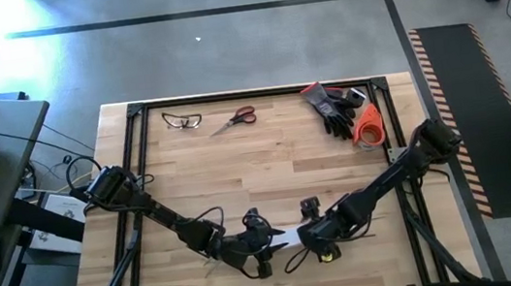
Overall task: Ziptie cables
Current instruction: Close the white cable duct lid
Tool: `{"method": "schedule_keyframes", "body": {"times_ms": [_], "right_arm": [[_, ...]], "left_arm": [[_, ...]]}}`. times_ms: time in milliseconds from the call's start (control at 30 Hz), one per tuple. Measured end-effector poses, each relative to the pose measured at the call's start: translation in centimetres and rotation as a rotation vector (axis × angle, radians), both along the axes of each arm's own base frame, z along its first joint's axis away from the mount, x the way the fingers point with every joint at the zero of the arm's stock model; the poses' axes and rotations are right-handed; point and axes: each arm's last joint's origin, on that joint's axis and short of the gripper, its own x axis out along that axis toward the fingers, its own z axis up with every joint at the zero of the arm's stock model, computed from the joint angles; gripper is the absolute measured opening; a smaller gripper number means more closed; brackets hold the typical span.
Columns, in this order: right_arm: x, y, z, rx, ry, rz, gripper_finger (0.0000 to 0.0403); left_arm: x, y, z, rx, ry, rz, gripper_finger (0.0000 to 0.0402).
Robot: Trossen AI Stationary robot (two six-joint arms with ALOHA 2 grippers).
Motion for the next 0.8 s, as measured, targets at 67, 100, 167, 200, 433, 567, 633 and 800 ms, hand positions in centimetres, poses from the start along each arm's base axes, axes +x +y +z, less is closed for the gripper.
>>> {"method": "schedule_keyframes", "body": {"times_ms": [67, 100, 167, 200, 433, 567, 633, 800], "right_arm": [[0.0, 0.1, 0.8, -0.044, -0.002, -0.009, 0.0362], [-0.1, 0.3, 1.3, -0.073, -0.008, -0.006, 0.0369], [-0.3, 0.7, 2.6, -0.127, -0.043, -0.005, 0.0373], [-0.5, 0.9, 3.3, -0.149, -0.066, -0.004, 0.037], [-3.3, 1.7, 6.4, -0.146, -0.257, 0.03, 0.0284], [-4.9, 0.9, 5.7, -0.048, -0.331, 0.0, 0.0177], [-5.6, 0.2, 4.6, -0.019, -0.339, -0.038, 0.0115], [-7.4, -1.0, 1.8, 0.051, -0.354, -0.083, 0.0011]], "left_arm": [[0.1, 0.0, 0.2, 0.006, -0.014, -0.007, 0.0131], [0.1, -0.1, 0.3, 0.009, -0.024, -0.011, 0.0129], [0.2, -0.1, 0.5, 0.008, -0.042, -0.018, 0.0122], [0.2, -0.2, 0.5, 0.01, -0.046, -0.02, 0.0118], [0.5, -0.4, -0.1, 0.005, -0.051, -0.037, 0.0061], [2.1, -0.8, -2.2, -0.002, -0.026, -0.082, 0.0012], [3.1, -0.8, -3.8, -0.019, 0.009, -0.086, 0.0005], [4.3, 0.3, -7.6, -0.117, 0.109, -0.026, 0.0005]]}}
